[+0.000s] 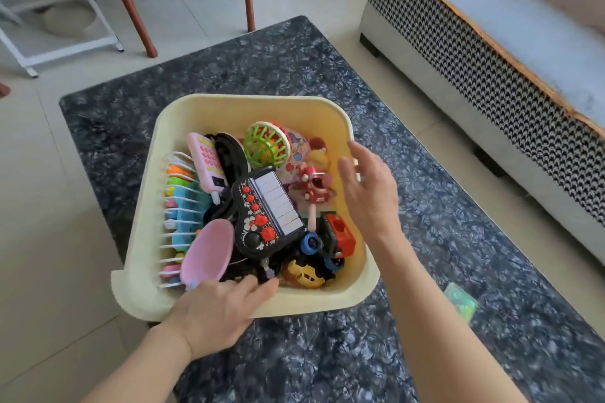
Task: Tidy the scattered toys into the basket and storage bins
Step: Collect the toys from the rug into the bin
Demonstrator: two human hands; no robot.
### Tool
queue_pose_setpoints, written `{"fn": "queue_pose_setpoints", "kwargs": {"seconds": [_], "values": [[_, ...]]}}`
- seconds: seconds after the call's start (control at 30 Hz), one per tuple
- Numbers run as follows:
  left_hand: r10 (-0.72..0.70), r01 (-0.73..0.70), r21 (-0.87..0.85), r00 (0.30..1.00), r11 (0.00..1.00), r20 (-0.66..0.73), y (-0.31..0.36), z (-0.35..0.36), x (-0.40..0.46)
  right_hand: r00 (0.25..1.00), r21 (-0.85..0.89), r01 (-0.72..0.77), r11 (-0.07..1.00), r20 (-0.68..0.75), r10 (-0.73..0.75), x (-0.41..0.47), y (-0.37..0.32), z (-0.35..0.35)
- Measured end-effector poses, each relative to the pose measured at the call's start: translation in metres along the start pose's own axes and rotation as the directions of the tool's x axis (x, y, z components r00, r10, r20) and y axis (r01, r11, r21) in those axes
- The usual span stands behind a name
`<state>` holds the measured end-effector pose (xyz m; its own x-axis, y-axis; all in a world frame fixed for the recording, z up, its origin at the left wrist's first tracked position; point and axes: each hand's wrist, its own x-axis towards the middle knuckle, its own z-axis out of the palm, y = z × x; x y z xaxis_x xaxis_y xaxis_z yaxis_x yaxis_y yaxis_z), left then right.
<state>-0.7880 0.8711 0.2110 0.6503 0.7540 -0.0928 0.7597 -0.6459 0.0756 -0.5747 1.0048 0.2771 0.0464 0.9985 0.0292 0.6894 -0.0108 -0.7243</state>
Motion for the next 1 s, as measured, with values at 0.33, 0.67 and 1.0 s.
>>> {"fn": "queue_pose_setpoints", "kwargs": {"seconds": [0.33, 0.67, 1.0], "values": [[-0.017, 0.016, -0.011, 0.998, 1.000, -0.068, -0.007, 0.003, 0.000, 0.930, 0.018, -0.361, 0.933, -0.075, 0.361, 0.010, 0.090, 0.014], [0.002, -0.004, -0.025, 0.994, 1.000, -0.108, -0.013, 0.008, 0.009, 0.835, -0.495, -0.139, 0.858, 0.408, 0.370, 0.009, 0.143, 0.046], [0.005, -0.004, 0.014, 0.996, 1.000, -0.089, -0.017, 0.009, 0.009, 0.814, -0.590, -0.390, 0.707, 0.139, 0.564, -0.025, 0.145, 0.040]]}}
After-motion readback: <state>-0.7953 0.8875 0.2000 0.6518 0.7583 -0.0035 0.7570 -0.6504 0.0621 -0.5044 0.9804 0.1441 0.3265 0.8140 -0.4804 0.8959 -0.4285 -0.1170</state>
